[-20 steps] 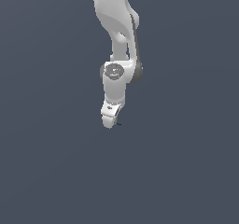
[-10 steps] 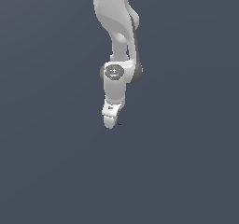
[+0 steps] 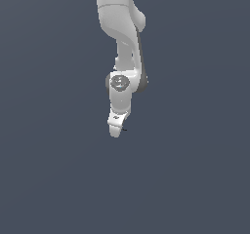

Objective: Pick up the object and move it to a goal position.

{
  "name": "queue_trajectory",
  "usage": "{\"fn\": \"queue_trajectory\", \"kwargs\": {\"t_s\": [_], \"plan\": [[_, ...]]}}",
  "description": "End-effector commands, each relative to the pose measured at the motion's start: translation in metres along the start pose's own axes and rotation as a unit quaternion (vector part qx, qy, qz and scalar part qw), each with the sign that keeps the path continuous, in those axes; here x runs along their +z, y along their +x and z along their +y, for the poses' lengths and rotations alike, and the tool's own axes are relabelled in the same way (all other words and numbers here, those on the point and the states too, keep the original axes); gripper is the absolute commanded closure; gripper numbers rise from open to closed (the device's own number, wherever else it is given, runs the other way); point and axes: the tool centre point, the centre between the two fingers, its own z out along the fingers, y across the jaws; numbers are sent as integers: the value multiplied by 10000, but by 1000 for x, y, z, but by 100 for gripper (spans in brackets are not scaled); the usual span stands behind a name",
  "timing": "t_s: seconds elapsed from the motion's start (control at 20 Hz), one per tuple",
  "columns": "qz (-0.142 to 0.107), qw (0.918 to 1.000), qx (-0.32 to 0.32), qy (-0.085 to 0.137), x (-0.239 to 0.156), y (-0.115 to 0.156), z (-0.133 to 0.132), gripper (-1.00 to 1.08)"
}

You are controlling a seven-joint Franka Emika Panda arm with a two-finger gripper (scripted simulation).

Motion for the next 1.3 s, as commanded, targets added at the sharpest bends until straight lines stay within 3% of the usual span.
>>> {"fn": "queue_trajectory", "kwargs": {"t_s": [0.0, 0.25, 0.3, 1.25], "plan": [[0, 10000, -4, -2, 10, 0, 0, -92], [0, 10000, -7, -2, 17, 0, 1, -92], [0, 10000, -7, -2, 17, 0, 1, 108], [3, 10000, -5, -9, -2, 0, 14, 108]]}}
